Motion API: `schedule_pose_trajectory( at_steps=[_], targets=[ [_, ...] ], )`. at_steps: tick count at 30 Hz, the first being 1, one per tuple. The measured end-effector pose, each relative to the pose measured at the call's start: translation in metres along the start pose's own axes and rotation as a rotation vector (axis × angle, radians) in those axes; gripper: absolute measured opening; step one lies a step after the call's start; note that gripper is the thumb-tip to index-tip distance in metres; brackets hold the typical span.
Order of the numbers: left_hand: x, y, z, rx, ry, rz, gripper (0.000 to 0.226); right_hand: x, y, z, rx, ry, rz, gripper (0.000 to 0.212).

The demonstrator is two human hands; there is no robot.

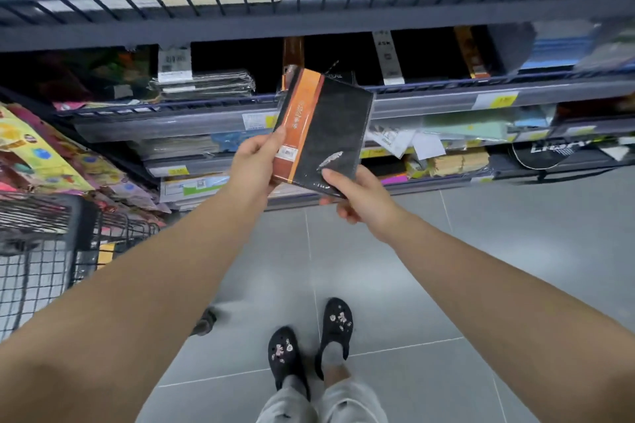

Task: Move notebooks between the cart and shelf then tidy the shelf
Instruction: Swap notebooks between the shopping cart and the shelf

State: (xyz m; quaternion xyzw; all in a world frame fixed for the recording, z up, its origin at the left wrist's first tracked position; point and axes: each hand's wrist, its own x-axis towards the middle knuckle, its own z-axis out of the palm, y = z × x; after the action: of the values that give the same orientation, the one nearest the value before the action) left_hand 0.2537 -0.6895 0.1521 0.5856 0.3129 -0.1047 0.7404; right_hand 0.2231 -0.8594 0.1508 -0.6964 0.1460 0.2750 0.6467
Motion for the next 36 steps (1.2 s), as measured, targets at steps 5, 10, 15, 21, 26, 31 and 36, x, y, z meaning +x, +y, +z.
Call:
schedule_pose_trajectory(
  at_steps=[5, 10, 15, 21, 26, 31, 36],
  targets=[
    [0.012, 0.009, 0.015, 0.013, 0.019, 0.005, 0.034, 0.007, -0.018, -0.014, 0.054, -0.064, -0.095, 0.010],
    [0.041, 0.008, 0.006, 0.188, 0.151, -0.052, 0.040, 0.045, -0.052, -0.024, 0.026, -0.045, -0.072, 0.010],
    [0.074, -0.004, -0.001, 0.762, 0.174, 0.108, 0.065, 0.085, -0.069, -0.029, 0.260, 0.078, -0.049, 0.017],
    [0.101, -0.008, 0.005, 1.033, 0.152, 0.067, 0.081, 0.113, -0.061, -0.022, 0.287, 0.222, -0.143, 0.016],
    [0.113, -0.008, 0.004, 1.004, 0.135, 0.051, 0.079, 0.126, -0.065, -0.026, 0.147, 0.326, -0.155, 0.026],
    [0.095, -0.012, -0.003, 1.004, 0.114, 0.067, 0.074, 0.115, -0.067, -0.026, 0.086, 0.353, -0.059, 0.040],
    [0.054, -0.008, -0.027, 1.114, 0.063, 0.083, 0.073, 0.081, -0.057, -0.011, -0.235, 0.095, -0.027, 0.031]
  ],
)
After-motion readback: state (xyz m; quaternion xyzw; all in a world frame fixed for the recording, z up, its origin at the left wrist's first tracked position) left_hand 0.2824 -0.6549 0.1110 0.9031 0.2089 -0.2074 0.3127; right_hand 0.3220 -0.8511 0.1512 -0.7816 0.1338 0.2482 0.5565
